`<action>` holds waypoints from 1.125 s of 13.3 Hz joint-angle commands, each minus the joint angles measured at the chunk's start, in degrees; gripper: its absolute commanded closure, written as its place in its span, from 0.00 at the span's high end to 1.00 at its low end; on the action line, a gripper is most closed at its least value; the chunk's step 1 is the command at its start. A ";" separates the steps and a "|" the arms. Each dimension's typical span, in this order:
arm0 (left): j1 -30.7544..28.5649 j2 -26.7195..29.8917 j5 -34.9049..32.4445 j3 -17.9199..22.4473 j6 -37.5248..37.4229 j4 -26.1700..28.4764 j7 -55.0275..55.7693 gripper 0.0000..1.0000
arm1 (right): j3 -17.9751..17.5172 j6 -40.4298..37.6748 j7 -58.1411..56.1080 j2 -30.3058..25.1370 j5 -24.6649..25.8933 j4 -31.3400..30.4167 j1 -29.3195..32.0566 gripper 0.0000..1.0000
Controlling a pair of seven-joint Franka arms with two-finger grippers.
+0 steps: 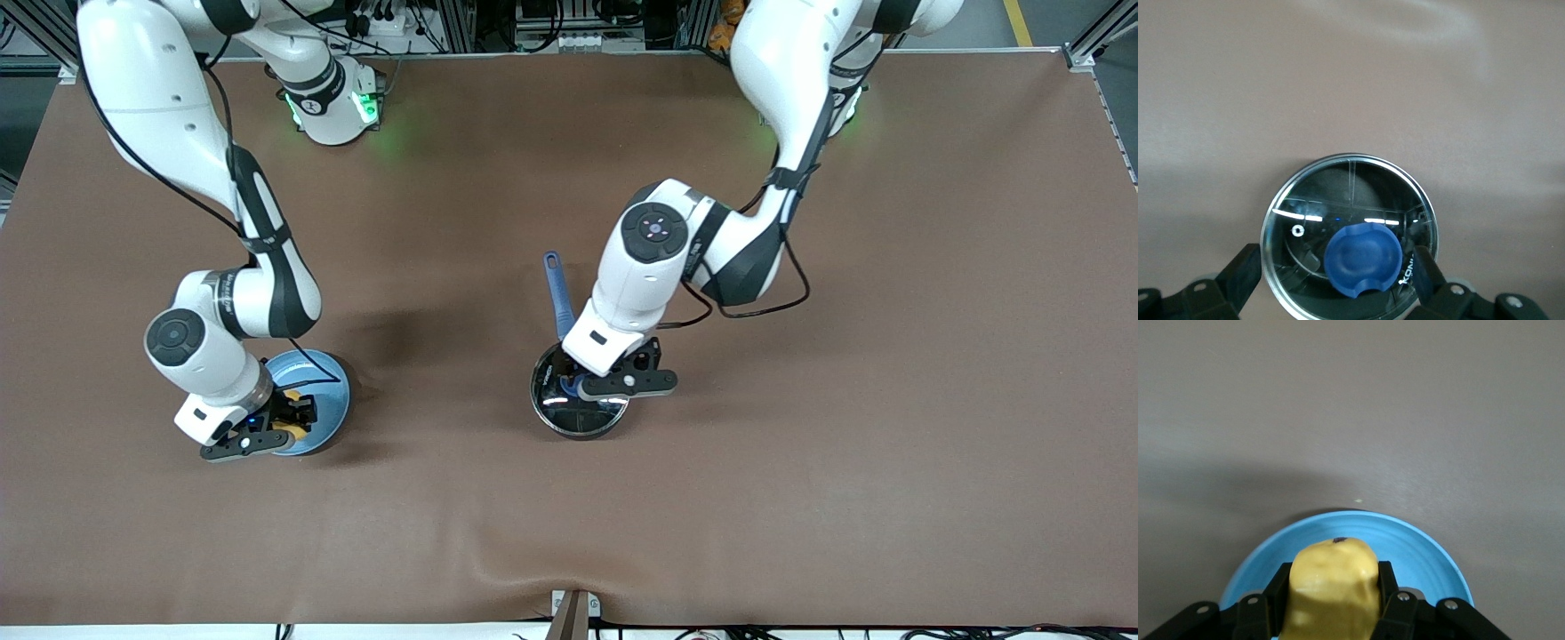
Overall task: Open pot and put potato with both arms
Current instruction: 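Grasp the potato with the right gripper while the left gripper grasps the knob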
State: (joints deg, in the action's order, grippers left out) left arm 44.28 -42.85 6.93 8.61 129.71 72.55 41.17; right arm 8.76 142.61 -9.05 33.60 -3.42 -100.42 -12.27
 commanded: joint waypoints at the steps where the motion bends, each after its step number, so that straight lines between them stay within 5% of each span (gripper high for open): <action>1: 0.81 -2.58 0.27 1.15 0.98 -2.68 0.93 1.00 | -0.68 -5.58 0.35 -4.23 -3.68 1.27 -0.47 0.06; 13: 5.29 -7.60 0.27 4.49 5.20 -2.76 2.51 1.00 | -0.68 -18.95 24.33 -7.76 -7.47 12.34 -11.63 0.06; 15: 5.29 -7.60 0.36 4.49 5.55 -2.76 5.75 0.60 | -0.68 -18.95 24.43 -7.76 -9.66 13.05 -12.77 0.06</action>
State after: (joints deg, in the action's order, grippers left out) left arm 48.68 -49.26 6.93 11.77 134.84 71.65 43.91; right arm 7.71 124.68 14.49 26.17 -10.63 -88.49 -24.10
